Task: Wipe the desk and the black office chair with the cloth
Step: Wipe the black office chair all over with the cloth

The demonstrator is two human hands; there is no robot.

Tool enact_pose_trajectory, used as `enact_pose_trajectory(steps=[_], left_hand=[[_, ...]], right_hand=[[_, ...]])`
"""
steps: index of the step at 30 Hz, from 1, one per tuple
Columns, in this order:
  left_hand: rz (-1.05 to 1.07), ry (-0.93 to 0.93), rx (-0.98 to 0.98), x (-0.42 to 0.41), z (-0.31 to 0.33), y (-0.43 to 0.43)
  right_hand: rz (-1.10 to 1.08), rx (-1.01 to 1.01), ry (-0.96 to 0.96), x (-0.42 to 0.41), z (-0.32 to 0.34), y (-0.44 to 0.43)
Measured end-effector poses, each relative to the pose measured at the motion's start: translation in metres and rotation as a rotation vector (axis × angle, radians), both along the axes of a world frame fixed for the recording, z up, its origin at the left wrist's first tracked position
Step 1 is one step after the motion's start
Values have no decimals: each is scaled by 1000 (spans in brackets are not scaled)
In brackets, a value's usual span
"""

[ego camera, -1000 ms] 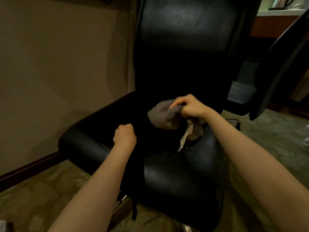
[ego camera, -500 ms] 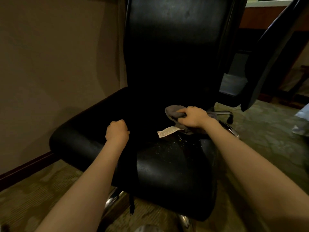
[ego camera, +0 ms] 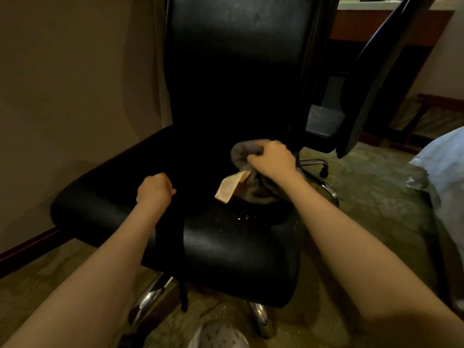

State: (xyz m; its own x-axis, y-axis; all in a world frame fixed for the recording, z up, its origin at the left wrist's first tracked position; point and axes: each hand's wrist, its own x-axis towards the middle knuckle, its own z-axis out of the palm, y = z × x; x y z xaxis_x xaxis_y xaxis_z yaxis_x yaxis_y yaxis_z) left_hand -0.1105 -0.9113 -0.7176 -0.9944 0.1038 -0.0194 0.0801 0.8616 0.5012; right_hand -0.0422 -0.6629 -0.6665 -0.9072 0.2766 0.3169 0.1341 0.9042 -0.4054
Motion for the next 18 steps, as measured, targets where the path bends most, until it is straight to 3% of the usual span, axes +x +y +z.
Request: enact_pose_trajectory(steps=[6,14,18], left_hand=[[20,41,-33,3,-2,3],[22,31,-24,6,1,3],[34,-16,76,7,2,1]], right_hand=[[-243,80,-262,12,-29,18],[-175,123,-383,44,-30,-15],[-109,107,-378,61,-25,-43]])
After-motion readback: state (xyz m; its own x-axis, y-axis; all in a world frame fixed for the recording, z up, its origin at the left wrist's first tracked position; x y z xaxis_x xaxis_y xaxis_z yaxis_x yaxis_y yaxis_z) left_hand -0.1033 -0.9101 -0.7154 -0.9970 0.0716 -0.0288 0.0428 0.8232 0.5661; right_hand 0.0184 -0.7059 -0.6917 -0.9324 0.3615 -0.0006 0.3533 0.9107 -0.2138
